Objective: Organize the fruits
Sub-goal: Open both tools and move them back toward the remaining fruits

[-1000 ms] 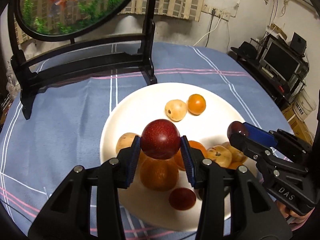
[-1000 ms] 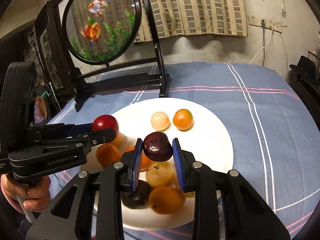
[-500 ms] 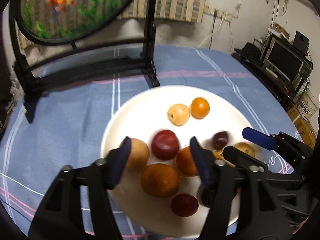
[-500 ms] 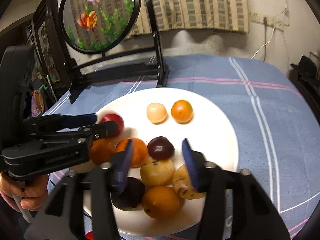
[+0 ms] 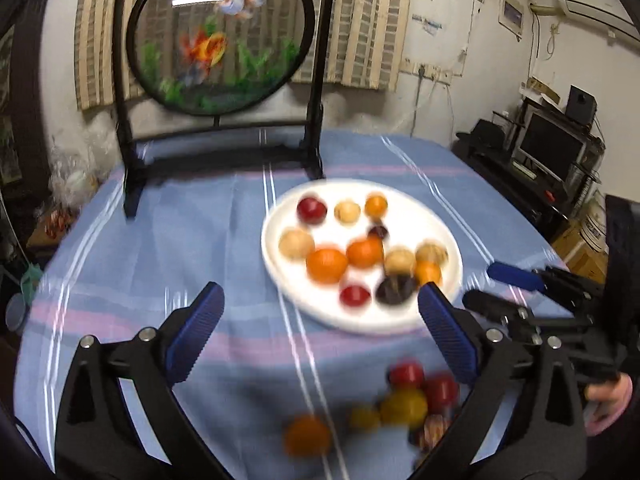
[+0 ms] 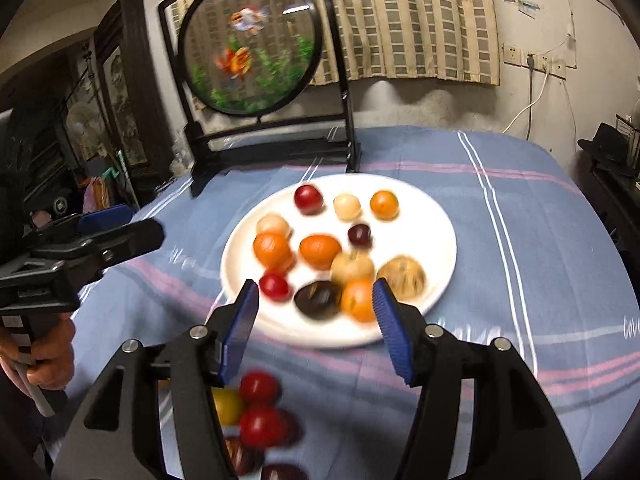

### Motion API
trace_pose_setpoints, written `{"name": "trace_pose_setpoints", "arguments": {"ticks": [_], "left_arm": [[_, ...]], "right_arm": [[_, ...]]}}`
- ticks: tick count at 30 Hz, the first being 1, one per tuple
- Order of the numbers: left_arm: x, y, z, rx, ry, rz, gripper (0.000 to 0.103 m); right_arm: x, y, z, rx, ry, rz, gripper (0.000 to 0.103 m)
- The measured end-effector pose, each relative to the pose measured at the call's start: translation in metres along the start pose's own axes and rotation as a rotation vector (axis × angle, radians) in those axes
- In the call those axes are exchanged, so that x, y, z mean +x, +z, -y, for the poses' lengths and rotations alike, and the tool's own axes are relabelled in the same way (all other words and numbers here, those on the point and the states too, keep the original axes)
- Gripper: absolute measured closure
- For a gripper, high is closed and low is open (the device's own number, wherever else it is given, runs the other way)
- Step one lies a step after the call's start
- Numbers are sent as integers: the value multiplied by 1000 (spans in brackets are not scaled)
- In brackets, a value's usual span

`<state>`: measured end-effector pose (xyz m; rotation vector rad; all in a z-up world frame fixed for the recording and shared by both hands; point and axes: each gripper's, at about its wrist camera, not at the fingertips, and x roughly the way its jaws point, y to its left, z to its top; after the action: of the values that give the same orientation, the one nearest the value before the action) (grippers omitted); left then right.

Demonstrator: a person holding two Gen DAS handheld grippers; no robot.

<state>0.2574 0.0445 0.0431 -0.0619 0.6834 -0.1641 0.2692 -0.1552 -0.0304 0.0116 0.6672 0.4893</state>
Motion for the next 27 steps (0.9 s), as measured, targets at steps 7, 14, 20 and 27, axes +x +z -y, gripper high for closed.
{"name": "trace_pose_setpoints", "arguments": {"ticks": [7,14,20,27], "left_arm": [[-23,-77,-16,-128,-21,-35,4],[-25,-102,-14,-134,-24,-63,4],[-28,-106,-5,-90,9,-49,4],[-29,-103,-7,-92,16,-48,4]], "right_arm": [[-3,-38,-9,36,56,-64,43],[10,-53,-22,3,68,-143,48],[15,-57,-19,3,67,-176,50],[22,-61,-23,-6,80,-209,54]]}}
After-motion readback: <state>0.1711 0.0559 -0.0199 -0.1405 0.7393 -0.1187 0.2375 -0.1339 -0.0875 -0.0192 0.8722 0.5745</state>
